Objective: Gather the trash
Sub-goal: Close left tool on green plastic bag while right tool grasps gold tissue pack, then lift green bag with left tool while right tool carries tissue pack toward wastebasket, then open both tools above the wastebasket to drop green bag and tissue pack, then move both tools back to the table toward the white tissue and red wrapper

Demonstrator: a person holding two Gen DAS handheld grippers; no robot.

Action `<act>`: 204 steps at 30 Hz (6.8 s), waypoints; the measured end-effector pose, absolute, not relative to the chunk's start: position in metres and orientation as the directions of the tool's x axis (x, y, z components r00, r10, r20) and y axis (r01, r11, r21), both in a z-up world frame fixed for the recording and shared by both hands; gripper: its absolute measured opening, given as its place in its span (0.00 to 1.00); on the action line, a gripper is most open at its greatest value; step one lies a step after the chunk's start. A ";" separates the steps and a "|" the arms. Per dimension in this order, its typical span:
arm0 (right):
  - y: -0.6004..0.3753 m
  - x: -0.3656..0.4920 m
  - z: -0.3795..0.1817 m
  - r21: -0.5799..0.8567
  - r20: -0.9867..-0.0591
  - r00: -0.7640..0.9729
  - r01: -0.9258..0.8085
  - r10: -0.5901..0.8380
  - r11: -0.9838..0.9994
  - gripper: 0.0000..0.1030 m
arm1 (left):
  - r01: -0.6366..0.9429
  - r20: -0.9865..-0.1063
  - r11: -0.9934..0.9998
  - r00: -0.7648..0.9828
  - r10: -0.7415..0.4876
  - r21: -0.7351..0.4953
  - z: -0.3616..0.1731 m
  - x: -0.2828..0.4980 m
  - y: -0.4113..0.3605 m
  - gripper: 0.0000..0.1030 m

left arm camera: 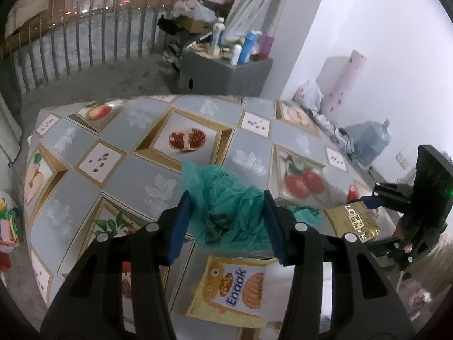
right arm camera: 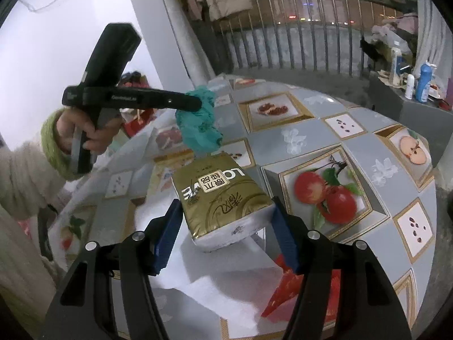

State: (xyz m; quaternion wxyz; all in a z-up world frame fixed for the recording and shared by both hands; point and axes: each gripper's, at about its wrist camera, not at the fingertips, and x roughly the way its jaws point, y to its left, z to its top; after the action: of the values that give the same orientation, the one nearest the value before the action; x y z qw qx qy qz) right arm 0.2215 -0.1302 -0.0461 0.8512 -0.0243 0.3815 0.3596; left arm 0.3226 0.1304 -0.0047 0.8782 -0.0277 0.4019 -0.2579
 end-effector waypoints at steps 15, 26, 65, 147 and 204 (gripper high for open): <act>-0.172 0.130 -0.020 0.286 -0.616 0.563 -0.492 0.551 0.822 0.59 | 0.460 -0.584 0.848 0.625 -0.519 -0.262 0.043 0.212 0.134 0.45; -0.192 0.098 -0.082 0.314 -0.739 0.516 -0.304 0.432 0.900 0.60 | 0.481 -0.601 0.812 0.556 -0.574 -0.331 0.016 0.156 0.106 0.45; -0.176 0.086 -0.079 0.198 -0.770 0.518 -0.362 0.373 0.911 0.54 | 0.416 -0.753 0.900 0.550 -0.361 -0.128 -0.055 0.091 0.086 0.45; -0.572 -0.036 -0.148 0.458 -0.799 0.587 0.732 -0.126 0.504 0.56 | 0.950 -0.935 0.280 -0.031 -0.355 -0.138 -0.106 0.160 -0.420 0.45; -0.246 0.057 -0.059 0.360 -0.742 0.618 0.040 0.260 0.932 0.73 | 0.476 -0.585 0.835 0.606 -0.539 -0.276 0.012 0.142 0.096 0.74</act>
State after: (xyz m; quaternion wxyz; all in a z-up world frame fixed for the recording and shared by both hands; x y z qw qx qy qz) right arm 0.0572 -0.2462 -0.0587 0.8826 0.1733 0.4326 0.0623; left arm 0.1422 0.0959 0.0119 0.8949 -0.0461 0.3415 -0.2837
